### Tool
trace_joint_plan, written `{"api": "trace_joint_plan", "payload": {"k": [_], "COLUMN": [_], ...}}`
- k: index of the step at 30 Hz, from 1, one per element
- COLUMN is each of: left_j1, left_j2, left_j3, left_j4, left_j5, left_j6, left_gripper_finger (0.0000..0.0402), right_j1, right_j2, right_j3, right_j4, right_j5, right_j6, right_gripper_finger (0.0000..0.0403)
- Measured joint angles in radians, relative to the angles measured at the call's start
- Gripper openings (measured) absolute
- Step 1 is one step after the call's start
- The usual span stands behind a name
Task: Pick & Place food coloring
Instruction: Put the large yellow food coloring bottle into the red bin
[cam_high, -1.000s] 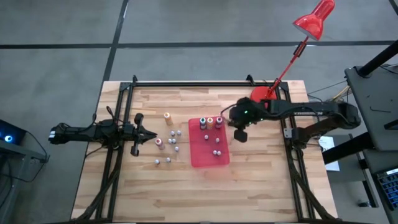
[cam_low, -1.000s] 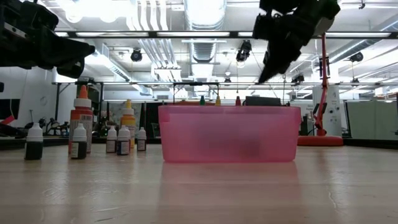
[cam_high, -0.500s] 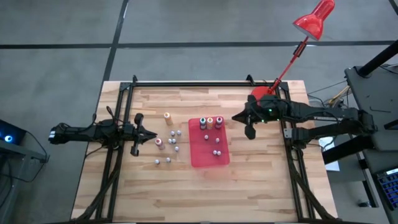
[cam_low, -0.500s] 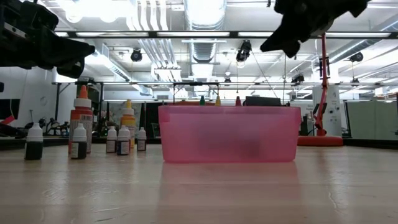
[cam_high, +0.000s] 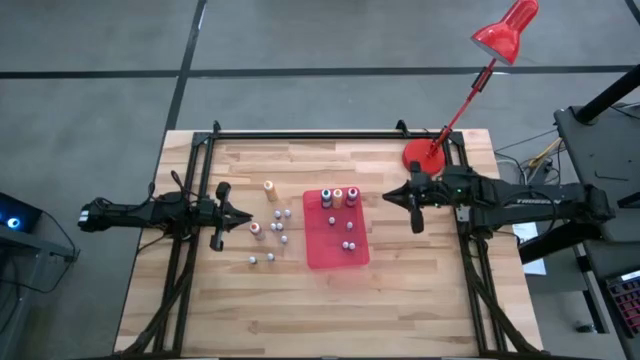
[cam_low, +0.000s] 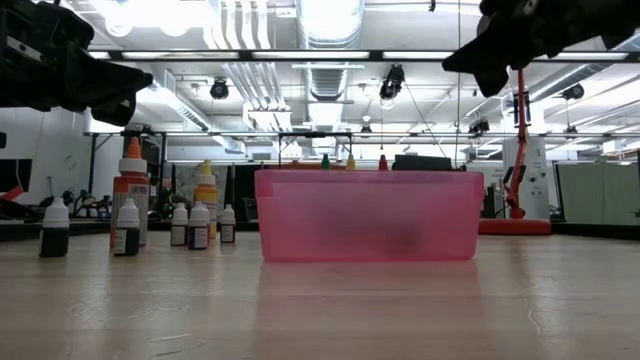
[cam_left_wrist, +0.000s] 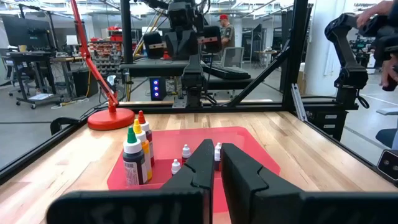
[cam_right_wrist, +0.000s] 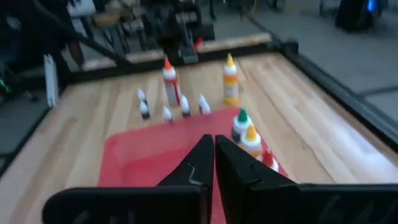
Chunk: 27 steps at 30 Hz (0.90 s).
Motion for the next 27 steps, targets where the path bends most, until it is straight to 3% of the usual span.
{"api": "trace_joint_plan", "payload": {"k": [8, 17, 27], "left_j1": [0.0, 0.0, 0.0], "left_j2": [0.0, 0.0, 0.0], "left_j3": [0.0, 0.0, 0.0], "left_j4": [0.0, 0.0, 0.0], "left_j5": [0.0, 0.0, 0.0], "left_j6": [0.0, 0.0, 0.0], "left_gripper_finger": [0.0003, 0.0003, 0.0003], "right_j1": [0.001, 0.055, 0.103], "right_j2": [-0.112, -0.282, -0.442], "right_j3": [-0.134, -0.197, -0.309], "right_j4": [0.225, 0.202, 0.174], "right_j5": [0.005, 0.008, 0.081], "right_j6": [0.014, -0.042, -0.032], "right_gripper_finger": [0.0009, 0.0009, 0.0009]}}
